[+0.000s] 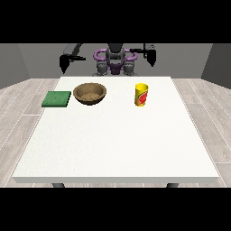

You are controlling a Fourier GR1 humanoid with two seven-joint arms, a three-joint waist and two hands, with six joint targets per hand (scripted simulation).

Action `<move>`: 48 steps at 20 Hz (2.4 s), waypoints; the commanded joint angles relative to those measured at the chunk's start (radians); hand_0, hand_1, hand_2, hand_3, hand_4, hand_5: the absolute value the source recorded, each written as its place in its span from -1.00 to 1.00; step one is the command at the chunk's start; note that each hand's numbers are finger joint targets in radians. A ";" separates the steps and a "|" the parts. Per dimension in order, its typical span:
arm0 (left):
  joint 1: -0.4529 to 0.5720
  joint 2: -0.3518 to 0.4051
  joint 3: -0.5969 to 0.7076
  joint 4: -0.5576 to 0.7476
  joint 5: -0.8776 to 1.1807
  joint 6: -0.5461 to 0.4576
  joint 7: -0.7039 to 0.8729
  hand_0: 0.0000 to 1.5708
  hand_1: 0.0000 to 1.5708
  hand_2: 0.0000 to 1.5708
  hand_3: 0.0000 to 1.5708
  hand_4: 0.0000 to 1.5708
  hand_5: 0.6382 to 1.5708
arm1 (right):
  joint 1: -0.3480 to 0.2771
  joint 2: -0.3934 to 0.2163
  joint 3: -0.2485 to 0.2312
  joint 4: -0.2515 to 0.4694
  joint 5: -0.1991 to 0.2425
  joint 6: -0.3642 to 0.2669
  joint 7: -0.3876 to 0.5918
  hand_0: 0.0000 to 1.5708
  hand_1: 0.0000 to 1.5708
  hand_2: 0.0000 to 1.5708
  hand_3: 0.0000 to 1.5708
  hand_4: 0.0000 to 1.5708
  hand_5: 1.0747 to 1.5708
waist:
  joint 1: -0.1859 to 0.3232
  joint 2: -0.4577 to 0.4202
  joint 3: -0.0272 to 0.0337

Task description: Pick the cup and pour the ball into the bowl, then pick the bowl and place it on the pad

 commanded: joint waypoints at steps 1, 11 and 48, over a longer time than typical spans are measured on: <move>-0.107 0.014 0.077 0.150 0.007 -0.004 -0.109 -1.00 -1.00 -1.00 -1.00 -1.00 0.76 | -0.066 0.007 0.018 0.020 0.011 0.013 -0.033 -1.00 -1.00 -1.00 -1.00 -1.00 0.97 | -0.034 0.071 -0.0002; -0.367 0.081 0.227 0.379 0.044 -0.001 -0.231 -1.00 -1.00 -1.00 -1.00 -1.00 0.76 | -0.223 -0.037 -0.038 0.194 -0.002 0.083 -0.236 -1.00 -1.00 -1.00 -1.00 -1.00 0.91 | -0.072 0.279 -0.0003; -0.547 0.112 0.277 0.684 -0.144 0.439 -0.454 0.77 0.77 1.00 1.00 0.56 0.92 | -0.429 -0.199 -0.053 0.455 -0.027 0.225 -0.355 -1.00 -1.00 -0.65 -1.00 -0.72 0.93 | -0.255 0.394 0.0023</move>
